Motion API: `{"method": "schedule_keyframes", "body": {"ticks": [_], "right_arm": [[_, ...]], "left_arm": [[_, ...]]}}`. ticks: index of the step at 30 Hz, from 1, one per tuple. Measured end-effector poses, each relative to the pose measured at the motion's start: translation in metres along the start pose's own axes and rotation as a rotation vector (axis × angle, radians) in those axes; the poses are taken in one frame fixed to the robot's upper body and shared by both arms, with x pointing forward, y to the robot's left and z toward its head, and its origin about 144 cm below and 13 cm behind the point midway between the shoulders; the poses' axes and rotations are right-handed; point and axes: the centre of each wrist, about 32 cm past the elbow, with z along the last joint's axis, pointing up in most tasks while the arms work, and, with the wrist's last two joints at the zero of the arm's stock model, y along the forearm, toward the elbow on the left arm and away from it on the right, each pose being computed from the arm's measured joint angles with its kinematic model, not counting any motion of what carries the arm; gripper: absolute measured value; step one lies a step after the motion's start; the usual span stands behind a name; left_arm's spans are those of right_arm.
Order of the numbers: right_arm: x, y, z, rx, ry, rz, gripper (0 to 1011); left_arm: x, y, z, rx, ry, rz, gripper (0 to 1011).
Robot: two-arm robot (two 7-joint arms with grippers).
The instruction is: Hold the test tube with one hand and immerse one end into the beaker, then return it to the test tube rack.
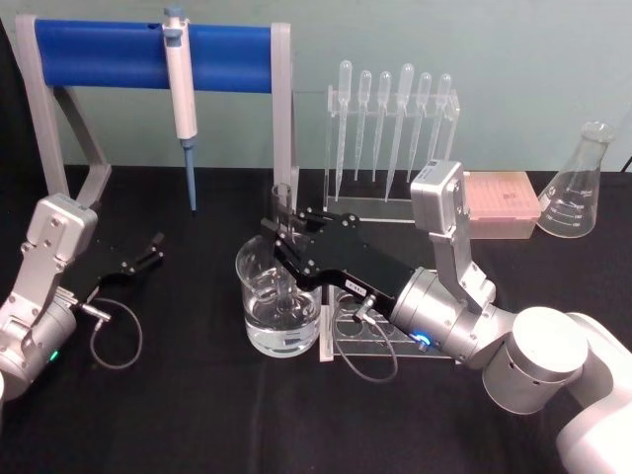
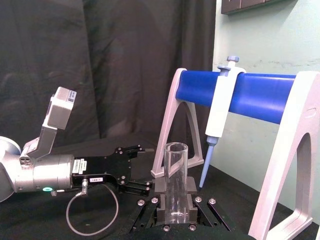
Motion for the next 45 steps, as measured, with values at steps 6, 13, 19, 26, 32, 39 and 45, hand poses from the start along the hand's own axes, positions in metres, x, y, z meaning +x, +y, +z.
{"method": "schedule_keyframes", "body": {"ticks": [6, 13, 19, 26, 32, 39, 45], "right_arm": [[0.0000, 0.0000, 0.0000, 0.000, 0.000, 0.000, 226], [0.0000, 0.0000, 0.0000, 0.000, 0.000, 0.000, 226], [0.0000, 0.0000, 0.0000, 0.000, 0.000, 0.000, 226], [0.0000, 0.0000, 0.0000, 0.000, 0.000, 0.000, 226], [0.0000, 0.0000, 0.0000, 0.000, 0.000, 0.000, 226], [0.0000, 0.0000, 0.0000, 0.000, 0.000, 0.000, 226], [0.0000, 0.0000, 0.0000, 0.000, 0.000, 0.000, 227]], "left_arm": [[0.0000, 0.0000, 0.0000, 0.000, 0.000, 0.000, 1000], [0.0000, 0.0000, 0.0000, 0.000, 0.000, 0.000, 1000], [0.0000, 0.0000, 0.0000, 0.000, 0.000, 0.000, 1000], [0.0000, 0.0000, 0.0000, 0.000, 0.000, 0.000, 1000], [0.0000, 0.0000, 0.0000, 0.000, 0.000, 0.000, 1000], [0.0000, 0.0000, 0.0000, 0.000, 0.000, 0.000, 1000], [0.0000, 0.0000, 0.0000, 0.000, 0.000, 0.000, 1000]]}}
